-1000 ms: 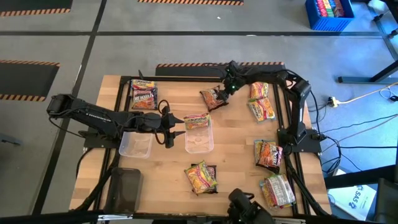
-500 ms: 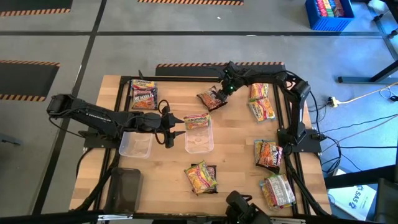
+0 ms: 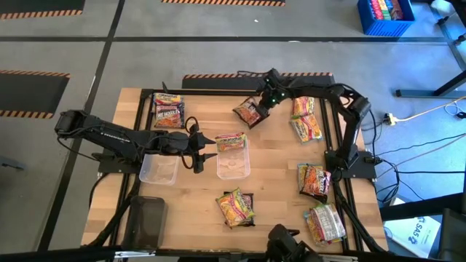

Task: Sort Maruchan noodles
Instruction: Put the black noodle pack into the left transparent bin

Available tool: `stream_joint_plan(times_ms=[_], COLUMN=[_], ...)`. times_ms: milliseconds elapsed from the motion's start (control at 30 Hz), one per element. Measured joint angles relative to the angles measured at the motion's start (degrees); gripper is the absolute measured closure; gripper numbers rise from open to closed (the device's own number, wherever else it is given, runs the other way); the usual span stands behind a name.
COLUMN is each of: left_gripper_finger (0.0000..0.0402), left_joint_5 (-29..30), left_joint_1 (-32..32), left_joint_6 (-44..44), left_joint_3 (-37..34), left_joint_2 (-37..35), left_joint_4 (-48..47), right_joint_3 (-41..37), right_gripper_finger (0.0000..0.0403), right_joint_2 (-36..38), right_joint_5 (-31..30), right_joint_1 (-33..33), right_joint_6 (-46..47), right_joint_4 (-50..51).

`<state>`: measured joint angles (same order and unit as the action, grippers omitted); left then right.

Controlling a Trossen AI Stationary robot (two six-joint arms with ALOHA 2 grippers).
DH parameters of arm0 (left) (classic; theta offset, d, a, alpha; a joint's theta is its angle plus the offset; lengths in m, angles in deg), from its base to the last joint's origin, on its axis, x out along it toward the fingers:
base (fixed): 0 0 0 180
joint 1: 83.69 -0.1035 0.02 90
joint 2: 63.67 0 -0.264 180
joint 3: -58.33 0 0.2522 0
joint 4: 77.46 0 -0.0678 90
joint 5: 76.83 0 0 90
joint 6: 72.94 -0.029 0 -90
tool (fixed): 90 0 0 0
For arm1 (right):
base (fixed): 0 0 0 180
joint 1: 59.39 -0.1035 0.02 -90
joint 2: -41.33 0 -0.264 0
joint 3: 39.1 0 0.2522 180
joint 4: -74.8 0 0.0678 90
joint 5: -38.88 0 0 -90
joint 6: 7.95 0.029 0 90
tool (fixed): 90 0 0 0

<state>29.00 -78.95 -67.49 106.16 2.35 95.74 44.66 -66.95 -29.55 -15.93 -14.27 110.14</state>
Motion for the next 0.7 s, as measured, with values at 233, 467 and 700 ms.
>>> stream_joint_plan(times_ms=[233,467,700], left_gripper_finger=[0.0184,0.0181,0.0141], left_joint_5=[0.0,5.7,5.4], left_joint_1=[0.0,0.0,-2.0], left_joint_6=[0.0,0.0,3.6], left_joint_3=[0.0,0.0,0.2], left_joint_2=[0.0,0.0,0.0], left_joint_4=[0.0,4.2,8.4], right_joint_3=[0.0,0.0,0.0], right_gripper_finger=[0.0400,0.0400,0.0400], right_joint_2=[7.1,15.0,20.1], right_joint_5=[-4.3,-6.6,-10.8], right_joint_1=[0.0,-2.3,-10.9], right_joint_6=[-1.9,-3.4,-4.2], right_joint_4=[2.2,4.2,4.4])
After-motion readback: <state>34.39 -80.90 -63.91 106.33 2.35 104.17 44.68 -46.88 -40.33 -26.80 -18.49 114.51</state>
